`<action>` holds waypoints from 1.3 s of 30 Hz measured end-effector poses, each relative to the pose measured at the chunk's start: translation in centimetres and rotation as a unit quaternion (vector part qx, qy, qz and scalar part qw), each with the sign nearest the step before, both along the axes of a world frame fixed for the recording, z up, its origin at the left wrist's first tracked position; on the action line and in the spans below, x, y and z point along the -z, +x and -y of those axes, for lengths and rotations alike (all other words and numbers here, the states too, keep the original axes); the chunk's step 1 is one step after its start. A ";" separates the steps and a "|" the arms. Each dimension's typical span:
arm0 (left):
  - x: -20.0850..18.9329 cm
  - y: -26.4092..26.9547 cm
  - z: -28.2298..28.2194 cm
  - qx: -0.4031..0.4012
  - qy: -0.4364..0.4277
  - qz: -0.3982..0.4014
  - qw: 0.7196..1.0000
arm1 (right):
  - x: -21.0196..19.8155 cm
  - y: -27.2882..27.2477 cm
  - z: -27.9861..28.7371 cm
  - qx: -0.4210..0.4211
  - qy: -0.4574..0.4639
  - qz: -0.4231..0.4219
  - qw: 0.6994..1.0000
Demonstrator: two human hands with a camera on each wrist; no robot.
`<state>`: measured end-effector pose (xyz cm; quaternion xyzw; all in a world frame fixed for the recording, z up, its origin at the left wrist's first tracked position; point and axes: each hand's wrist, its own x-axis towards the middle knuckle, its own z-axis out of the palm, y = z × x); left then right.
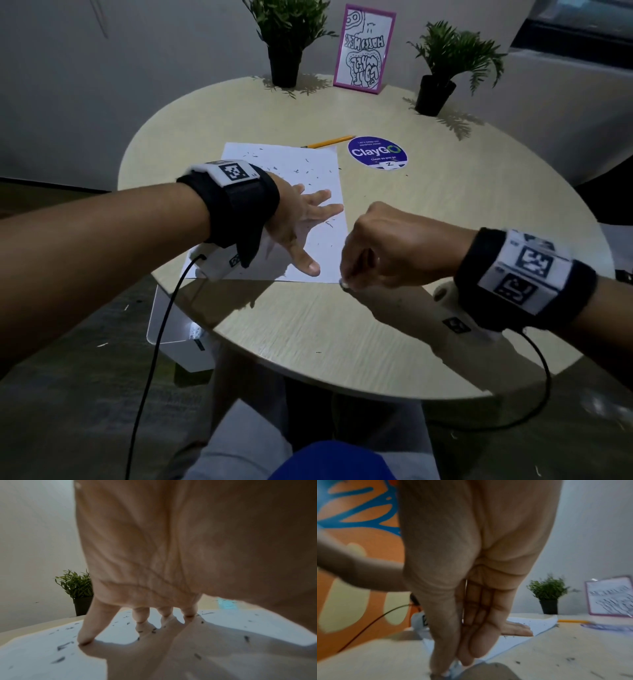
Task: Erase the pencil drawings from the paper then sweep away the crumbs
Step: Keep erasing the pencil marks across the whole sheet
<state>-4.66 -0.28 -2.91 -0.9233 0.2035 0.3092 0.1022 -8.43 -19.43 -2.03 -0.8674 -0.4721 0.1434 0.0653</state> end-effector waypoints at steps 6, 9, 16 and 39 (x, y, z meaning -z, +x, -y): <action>0.0 0.0 0.1 -0.002 0.008 0.008 1.000 | -0.6 5.2 -0.3 0.115 0.057 0.077 0.989; -0.1 0.2 0.2 -0.004 0.013 0.004 1.000 | -0.1 5.6 -1.5 0.121 0.034 0.086 0.988; 0.3 0.3 0.1 -0.005 0.012 0.005 1.000 | 0.9 1.3 0.4 0.045 -0.010 0.065 0.997; -0.3 -0.3 0.1 -0.009 0.001 -0.003 1.000 | 0.4 0.5 -2.0 -0.013 0.026 0.055 0.998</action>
